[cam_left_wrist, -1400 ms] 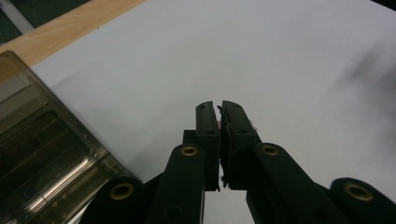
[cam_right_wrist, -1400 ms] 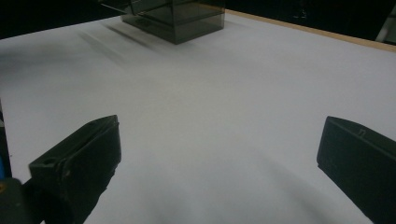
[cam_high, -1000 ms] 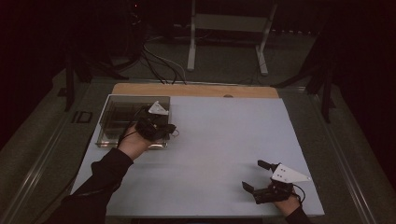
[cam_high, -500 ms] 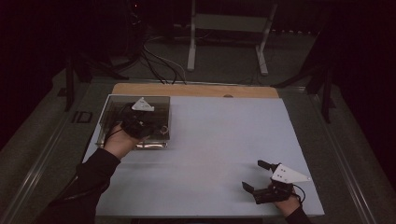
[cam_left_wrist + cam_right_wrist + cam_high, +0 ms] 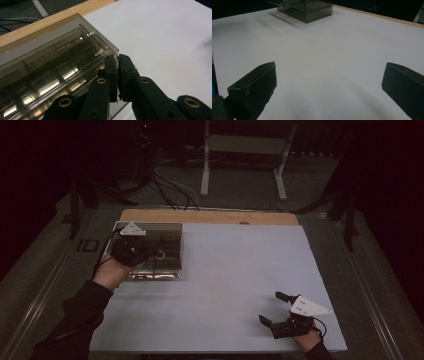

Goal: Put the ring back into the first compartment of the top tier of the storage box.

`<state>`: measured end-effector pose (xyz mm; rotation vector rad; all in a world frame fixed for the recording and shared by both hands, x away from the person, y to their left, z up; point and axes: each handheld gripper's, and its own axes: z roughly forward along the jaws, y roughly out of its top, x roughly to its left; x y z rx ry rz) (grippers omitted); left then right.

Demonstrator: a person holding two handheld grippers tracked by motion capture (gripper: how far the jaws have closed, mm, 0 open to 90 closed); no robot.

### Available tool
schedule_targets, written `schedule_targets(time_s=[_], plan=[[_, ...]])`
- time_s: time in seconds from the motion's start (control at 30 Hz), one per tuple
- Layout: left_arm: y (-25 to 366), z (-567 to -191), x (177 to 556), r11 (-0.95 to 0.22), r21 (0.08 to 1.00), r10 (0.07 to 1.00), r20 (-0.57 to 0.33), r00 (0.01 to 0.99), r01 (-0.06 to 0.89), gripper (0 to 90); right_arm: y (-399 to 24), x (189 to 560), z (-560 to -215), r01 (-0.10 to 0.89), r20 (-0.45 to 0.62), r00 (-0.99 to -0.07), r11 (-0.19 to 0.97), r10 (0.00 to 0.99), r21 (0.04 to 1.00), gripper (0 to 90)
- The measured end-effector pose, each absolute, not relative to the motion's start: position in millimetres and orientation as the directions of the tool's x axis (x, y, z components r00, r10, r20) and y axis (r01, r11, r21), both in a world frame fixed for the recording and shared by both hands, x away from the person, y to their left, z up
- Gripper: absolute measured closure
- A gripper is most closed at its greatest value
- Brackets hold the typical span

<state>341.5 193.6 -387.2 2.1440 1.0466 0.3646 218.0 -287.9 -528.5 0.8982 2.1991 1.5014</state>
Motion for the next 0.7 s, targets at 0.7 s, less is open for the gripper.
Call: schedule_targets(time_s=[0.7], plan=[[247, -388, 338, -0.323, 0.724, 0.843, -0.072, 0.532, 0.610, 88.9, -288, 218, -529, 0.316, 0.079, -0.748, 0.249, 0.659, 0.916, 0.0]])
